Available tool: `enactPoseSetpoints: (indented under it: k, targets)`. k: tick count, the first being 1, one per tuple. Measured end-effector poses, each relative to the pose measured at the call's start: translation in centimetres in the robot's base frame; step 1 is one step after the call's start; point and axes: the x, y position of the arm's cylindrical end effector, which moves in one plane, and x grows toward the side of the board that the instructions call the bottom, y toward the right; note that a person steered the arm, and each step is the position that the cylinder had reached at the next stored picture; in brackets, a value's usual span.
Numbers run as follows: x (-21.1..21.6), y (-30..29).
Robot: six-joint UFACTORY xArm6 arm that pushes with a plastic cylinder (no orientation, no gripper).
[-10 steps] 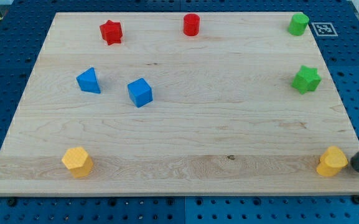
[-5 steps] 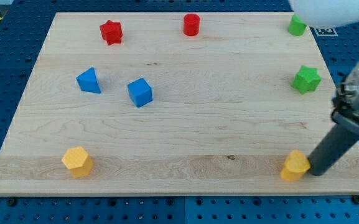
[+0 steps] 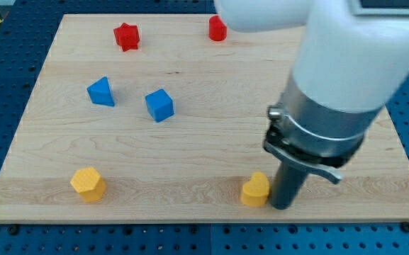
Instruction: Move the yellow heart closer to the yellow hexagon
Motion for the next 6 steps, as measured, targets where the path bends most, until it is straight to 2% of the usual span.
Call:
enactPoseSetpoints:
  k: [1,3,6]
  targets:
    - [-0.4,-4.0]
    - [-3.8,-5.7]
    - [-2.9,-13.8]
